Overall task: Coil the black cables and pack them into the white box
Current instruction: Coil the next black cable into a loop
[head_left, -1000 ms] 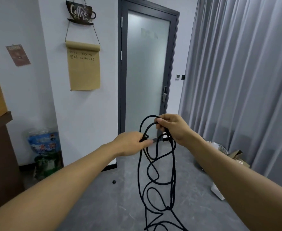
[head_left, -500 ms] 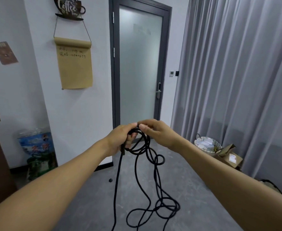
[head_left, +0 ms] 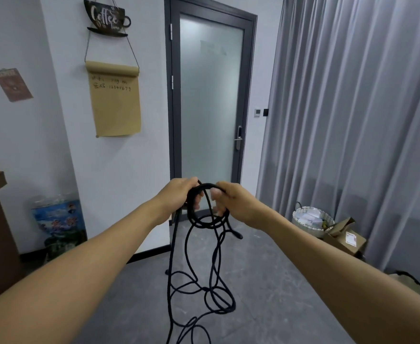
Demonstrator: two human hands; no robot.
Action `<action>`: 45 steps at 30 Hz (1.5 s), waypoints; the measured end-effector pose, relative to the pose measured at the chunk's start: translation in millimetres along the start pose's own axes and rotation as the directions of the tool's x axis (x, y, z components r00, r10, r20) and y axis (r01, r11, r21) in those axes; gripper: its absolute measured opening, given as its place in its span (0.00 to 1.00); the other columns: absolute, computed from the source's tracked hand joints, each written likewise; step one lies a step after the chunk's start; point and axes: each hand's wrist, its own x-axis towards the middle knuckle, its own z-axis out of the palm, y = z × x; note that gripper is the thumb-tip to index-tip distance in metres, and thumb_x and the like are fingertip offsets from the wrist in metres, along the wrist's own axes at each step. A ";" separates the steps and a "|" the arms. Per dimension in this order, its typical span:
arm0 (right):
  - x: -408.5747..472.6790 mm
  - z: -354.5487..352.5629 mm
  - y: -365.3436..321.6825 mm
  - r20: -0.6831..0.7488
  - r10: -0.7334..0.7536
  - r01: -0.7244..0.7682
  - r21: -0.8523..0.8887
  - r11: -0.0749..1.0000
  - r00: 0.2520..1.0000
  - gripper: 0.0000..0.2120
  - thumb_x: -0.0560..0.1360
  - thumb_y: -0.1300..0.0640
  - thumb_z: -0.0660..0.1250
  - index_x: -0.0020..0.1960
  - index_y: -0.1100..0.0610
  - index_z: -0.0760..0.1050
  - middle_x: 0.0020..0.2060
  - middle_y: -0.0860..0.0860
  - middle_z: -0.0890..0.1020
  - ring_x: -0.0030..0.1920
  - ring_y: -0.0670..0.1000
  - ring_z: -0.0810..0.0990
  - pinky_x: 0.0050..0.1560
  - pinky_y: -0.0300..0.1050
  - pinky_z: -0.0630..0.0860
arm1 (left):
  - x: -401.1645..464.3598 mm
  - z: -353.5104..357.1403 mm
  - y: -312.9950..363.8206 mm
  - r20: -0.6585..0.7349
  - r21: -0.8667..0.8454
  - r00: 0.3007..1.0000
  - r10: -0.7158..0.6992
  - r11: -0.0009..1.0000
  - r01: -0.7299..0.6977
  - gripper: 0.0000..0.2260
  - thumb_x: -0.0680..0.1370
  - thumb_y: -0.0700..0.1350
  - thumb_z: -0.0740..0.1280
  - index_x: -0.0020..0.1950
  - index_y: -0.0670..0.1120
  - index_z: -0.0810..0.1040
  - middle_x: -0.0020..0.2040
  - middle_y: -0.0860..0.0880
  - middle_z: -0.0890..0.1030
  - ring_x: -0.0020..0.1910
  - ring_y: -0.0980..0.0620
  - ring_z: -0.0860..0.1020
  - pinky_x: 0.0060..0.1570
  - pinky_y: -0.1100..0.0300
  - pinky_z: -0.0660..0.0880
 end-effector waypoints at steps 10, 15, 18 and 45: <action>8.9 -24.2 15.6 -0.314 0.268 -0.146 0.363 0.920 0.911 0.16 0.82 0.57 0.53 0.38 0.60 0.66 0.27 0.52 0.63 0.26 0.49 0.64 0.34 0.46 0.75 | 6.7 -20.9 -13.6 -0.103 0.448 0.995 0.005 0.893 0.042 0.12 0.82 0.47 0.56 0.45 0.45 0.76 0.48 0.44 0.76 0.46 0.49 0.72 0.39 0.64 0.67; 3.6 -32.0 21.0 -0.309 0.367 -0.173 0.510 0.842 0.877 0.16 0.82 0.56 0.54 0.37 0.60 0.68 0.24 0.49 0.64 0.24 0.47 0.63 0.32 0.40 0.67 | 8.6 -14.5 -10.0 -0.070 0.413 0.997 -0.021 0.909 0.049 0.06 0.78 0.46 0.64 0.46 0.43 0.74 0.39 0.48 0.72 0.36 0.52 0.68 0.37 0.62 0.65; -7.7 -42.1 21.5 -0.155 0.304 -0.142 0.632 0.762 0.940 0.15 0.82 0.55 0.55 0.38 0.59 0.69 0.22 0.47 0.64 0.25 0.47 0.61 0.34 0.42 0.65 | 10.5 -16.1 -12.0 -0.131 0.469 0.991 -0.030 0.879 0.088 0.09 0.78 0.47 0.64 0.43 0.43 0.72 0.36 0.49 0.70 0.34 0.52 0.67 0.34 0.60 0.63; -19.4 -12.4 16.0 0.196 0.256 -0.321 0.496 0.807 0.946 0.26 0.78 0.39 0.54 0.32 0.56 0.72 0.25 0.49 0.61 0.26 0.47 0.57 0.29 0.40 0.58 | 28.0 23.4 -2.3 -0.003 0.196 0.995 0.101 0.976 -0.099 0.17 0.77 0.56 0.64 0.38 0.44 0.71 0.35 0.47 0.67 0.37 0.51 0.66 0.44 0.56 0.65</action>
